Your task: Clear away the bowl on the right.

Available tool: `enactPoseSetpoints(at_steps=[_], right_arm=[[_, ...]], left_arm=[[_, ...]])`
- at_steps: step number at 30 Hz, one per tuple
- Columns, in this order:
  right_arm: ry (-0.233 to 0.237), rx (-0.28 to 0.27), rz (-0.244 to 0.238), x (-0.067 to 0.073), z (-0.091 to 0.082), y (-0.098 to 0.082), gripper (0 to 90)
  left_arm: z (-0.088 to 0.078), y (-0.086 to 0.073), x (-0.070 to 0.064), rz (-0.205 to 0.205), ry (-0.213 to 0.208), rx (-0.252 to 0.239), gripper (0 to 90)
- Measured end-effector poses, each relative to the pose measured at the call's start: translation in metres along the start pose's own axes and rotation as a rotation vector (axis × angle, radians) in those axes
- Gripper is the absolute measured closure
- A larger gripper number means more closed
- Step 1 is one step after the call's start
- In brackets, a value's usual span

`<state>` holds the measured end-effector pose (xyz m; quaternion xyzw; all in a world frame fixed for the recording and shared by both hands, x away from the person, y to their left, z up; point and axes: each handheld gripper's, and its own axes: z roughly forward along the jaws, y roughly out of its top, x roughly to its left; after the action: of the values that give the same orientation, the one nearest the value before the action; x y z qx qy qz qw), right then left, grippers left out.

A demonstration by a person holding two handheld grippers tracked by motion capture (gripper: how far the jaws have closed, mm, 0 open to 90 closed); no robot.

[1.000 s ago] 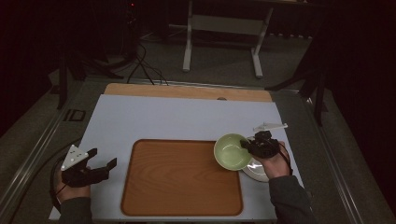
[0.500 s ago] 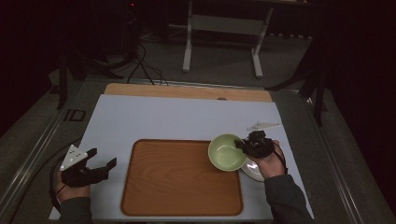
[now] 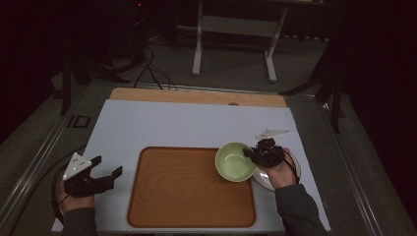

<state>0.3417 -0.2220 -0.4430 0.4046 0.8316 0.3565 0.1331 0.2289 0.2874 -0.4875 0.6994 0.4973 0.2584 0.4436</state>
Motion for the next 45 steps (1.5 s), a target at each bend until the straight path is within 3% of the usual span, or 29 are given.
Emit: enactPoseSetpoints(at_steps=[24,45], right_arm=[[0.039,0.009,-0.052,0.024,0.016,0.011,82.8],[0.090,0.014,-0.067,0.044,0.031,0.018,82.8]], left_arm=[[-0.001,0.000,0.001,-0.009,0.007,-0.013,16.0],[-0.002,0.000,0.001,-0.011,0.011,-0.018,16.1]])
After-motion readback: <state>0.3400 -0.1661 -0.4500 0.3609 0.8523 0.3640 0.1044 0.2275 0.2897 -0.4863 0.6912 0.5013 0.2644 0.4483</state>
